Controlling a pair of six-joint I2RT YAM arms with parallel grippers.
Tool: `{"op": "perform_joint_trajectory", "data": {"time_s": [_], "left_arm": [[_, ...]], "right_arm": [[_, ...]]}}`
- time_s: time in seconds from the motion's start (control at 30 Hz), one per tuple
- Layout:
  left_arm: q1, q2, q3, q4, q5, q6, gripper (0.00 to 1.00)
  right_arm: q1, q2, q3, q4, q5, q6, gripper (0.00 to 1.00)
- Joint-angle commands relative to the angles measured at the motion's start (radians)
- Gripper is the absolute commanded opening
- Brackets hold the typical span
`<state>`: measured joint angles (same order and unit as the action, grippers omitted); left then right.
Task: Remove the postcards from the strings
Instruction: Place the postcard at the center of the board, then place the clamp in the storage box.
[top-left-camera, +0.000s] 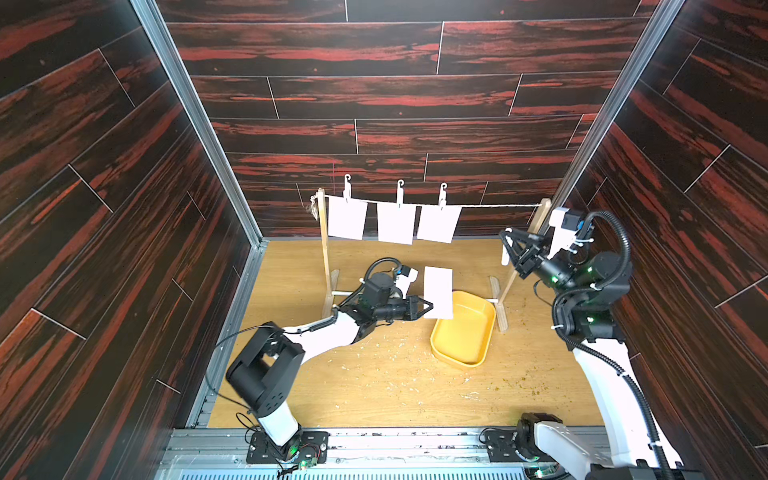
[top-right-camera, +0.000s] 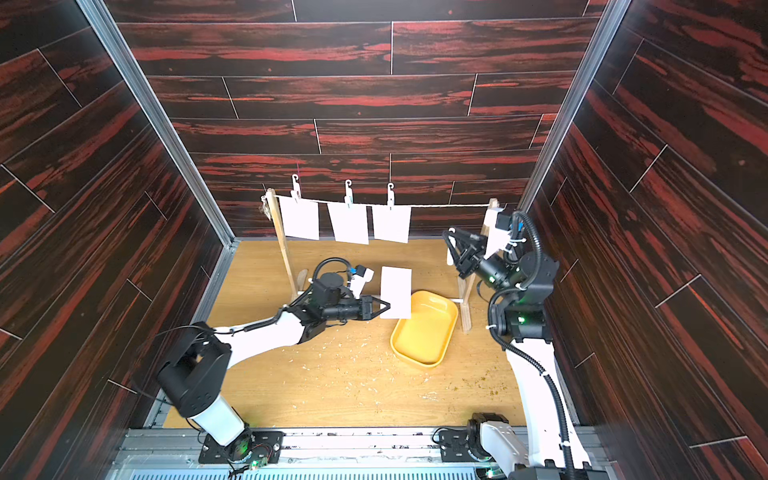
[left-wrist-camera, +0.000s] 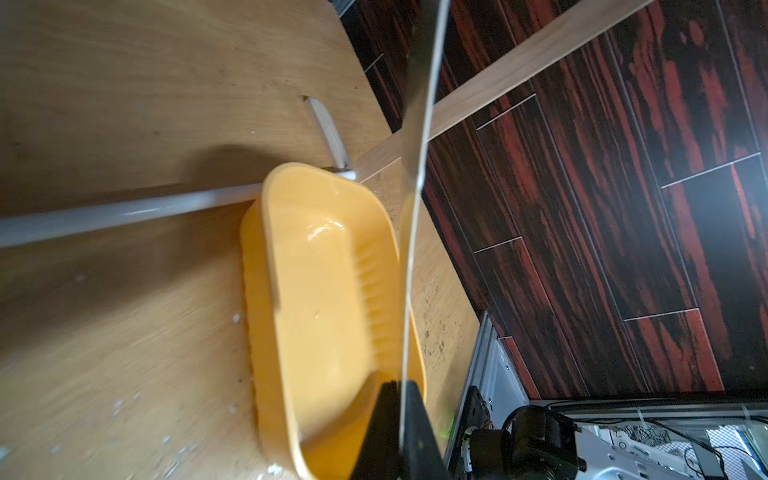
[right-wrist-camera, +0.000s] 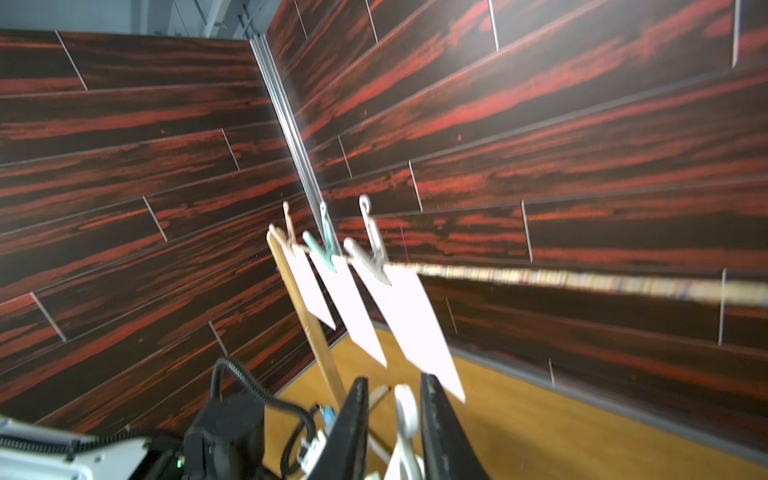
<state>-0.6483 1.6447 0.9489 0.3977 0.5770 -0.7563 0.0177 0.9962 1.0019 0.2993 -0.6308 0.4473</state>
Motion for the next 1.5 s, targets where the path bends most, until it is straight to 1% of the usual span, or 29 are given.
{"op": "perform_joint_trajectory", "data": {"time_s": [0.0, 0.13, 0.23, 0.33, 0.43, 0.6, 0.7, 0.73, 0.83, 0.9, 1.0, 1.1, 1.17, 1.27, 1.33, 1.47], "left_arm": [[0.036, -0.111, -0.091, -0.050, -0.047, -0.009, 0.00], [0.088, -0.227, -0.207, -0.132, -0.094, -0.017, 0.00], [0.131, -0.302, -0.285, -0.208, -0.133, -0.029, 0.00], [0.177, -0.371, -0.342, -0.324, -0.174, -0.038, 0.00], [0.201, -0.422, -0.405, -0.362, -0.206, -0.060, 0.00], [0.212, -0.420, -0.463, -0.361, -0.205, -0.103, 0.00], [0.211, -0.405, -0.494, -0.344, -0.207, -0.127, 0.00], [0.211, -0.405, -0.499, -0.355, -0.219, -0.131, 0.05], [0.212, -0.417, -0.497, -0.435, -0.269, -0.139, 0.26], [0.211, -0.432, -0.488, -0.503, -0.306, -0.130, 0.36], [0.212, -0.473, -0.462, -0.611, -0.364, -0.113, 0.49], [0.211, -0.534, -0.428, -0.732, -0.432, -0.106, 0.58], [0.212, -0.572, -0.407, -0.809, -0.485, -0.105, 0.62], [0.211, -0.629, -0.387, -0.893, -0.552, -0.110, 0.64], [0.211, -0.673, -0.380, -0.903, -0.569, -0.109, 0.64], [0.211, -0.732, -0.351, -0.858, -0.562, -0.081, 0.64]], "right_arm": [[0.041, -0.047, -0.062, -0.049, 0.028, -0.029, 0.23], [0.107, -0.083, -0.158, -0.047, 0.067, -0.022, 0.23], [0.163, -0.092, -0.206, -0.071, 0.109, -0.046, 0.23], [0.197, -0.091, -0.248, -0.076, 0.124, -0.053, 0.23], [0.215, -0.086, -0.282, -0.068, 0.132, -0.048, 0.23], [0.231, -0.063, -0.345, -0.036, 0.146, -0.038, 0.23], [0.239, -0.047, -0.383, -0.007, 0.167, -0.029, 0.26], [0.239, -0.040, -0.393, 0.002, 0.166, -0.024, 0.26], [0.244, -0.010, -0.414, 0.020, 0.165, -0.019, 0.27], [0.248, 0.004, -0.433, 0.042, 0.181, -0.019, 0.27], [0.249, 0.043, -0.459, 0.069, 0.199, -0.019, 0.26], [0.249, 0.087, -0.488, 0.099, 0.219, -0.016, 0.26], [0.252, 0.118, -0.507, 0.125, 0.234, -0.014, 0.26], [0.254, 0.173, -0.527, 0.153, 0.274, -0.010, 0.26], [0.258, 0.217, -0.536, 0.165, 0.313, -0.009, 0.26], [0.275, 0.298, -0.558, 0.204, 0.368, -0.001, 0.28]]}}
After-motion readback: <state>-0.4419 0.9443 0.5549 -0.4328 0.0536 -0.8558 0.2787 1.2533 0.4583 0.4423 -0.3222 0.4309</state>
